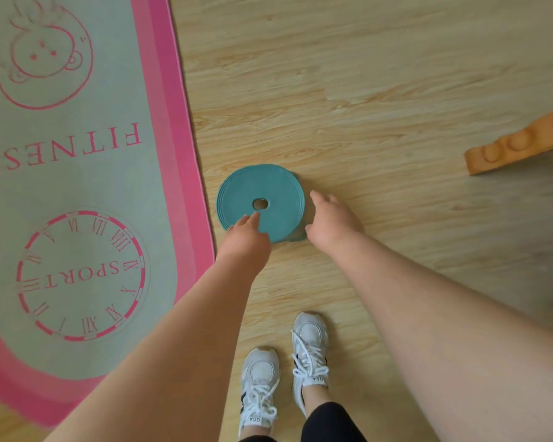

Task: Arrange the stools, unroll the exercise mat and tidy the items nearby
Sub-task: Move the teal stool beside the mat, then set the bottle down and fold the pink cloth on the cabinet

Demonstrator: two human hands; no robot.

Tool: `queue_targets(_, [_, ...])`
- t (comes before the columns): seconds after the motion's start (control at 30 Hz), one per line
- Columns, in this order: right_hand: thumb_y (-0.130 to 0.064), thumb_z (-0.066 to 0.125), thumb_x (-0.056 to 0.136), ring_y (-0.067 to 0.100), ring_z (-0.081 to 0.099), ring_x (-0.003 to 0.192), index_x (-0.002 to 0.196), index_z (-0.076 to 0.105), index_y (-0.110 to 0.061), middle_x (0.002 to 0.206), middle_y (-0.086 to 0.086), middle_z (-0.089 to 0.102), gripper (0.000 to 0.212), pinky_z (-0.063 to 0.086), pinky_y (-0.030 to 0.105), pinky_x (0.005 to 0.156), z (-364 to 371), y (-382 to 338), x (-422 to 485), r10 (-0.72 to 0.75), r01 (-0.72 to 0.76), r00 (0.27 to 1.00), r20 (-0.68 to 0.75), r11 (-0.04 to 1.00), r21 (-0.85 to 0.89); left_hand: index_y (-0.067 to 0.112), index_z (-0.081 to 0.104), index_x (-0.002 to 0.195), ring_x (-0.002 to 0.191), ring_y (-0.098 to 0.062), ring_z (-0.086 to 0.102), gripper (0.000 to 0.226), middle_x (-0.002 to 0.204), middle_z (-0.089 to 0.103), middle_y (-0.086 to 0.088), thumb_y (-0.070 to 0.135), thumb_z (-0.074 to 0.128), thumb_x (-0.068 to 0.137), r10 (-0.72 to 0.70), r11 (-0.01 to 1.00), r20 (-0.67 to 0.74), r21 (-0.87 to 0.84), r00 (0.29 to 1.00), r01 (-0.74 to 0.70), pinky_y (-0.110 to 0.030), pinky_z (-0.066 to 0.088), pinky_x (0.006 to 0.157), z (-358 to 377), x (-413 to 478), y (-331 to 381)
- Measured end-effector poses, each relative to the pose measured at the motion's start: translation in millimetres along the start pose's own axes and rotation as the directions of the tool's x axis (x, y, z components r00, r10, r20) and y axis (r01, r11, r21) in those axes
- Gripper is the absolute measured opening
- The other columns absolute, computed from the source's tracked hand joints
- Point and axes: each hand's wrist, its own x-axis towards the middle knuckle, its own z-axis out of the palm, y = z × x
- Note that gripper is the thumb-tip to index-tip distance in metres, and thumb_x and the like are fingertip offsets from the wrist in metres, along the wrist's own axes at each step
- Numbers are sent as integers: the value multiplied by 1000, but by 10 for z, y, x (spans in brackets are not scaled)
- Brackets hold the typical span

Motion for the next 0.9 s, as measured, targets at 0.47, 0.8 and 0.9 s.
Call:
queue_targets(0.47, [-24, 57, 90, 28, 45, 124, 145, 33, -17, 135, 9, 47, 60, 40, 37, 94, -413, 974, -1719, 296, -269, 949, -105, 938, 219, 22, 26, 150, 140, -27, 31, 54, 156, 29, -2, 27, 38, 97, 304, 886, 163, 313, 939, -341, -40, 34, 106, 151, -1387, 945])
queue_targets(0.8, [-22, 56, 90, 24, 44, 126, 148, 27, -23, 139, 3, 44, 65, 44, 37, 95, -139, 1887, -3034, 485, -429, 869, -102, 839, 334, 26, 21, 151, 139, -26, 34, 55, 158, 24, 0, 32, 37, 99, 390, 743, 337, 435, 857, -509, -37, 36, 106, 957, -2339, 1477])
queue_targets(0.9, [-22, 55, 91, 24, 44, 127, 149, 25, -24, 140, 2, 43, 66, 43, 36, 94, 34, 2264, -3359, 545, -487, 835, -70, 793, 367, 27, 21, 152, 138, -24, 35, 55, 158, 24, 1, 32, 37, 100, 430, 698, 377, 437, 820, -567, -35, 37, 102, 1356, -2604, 1674])
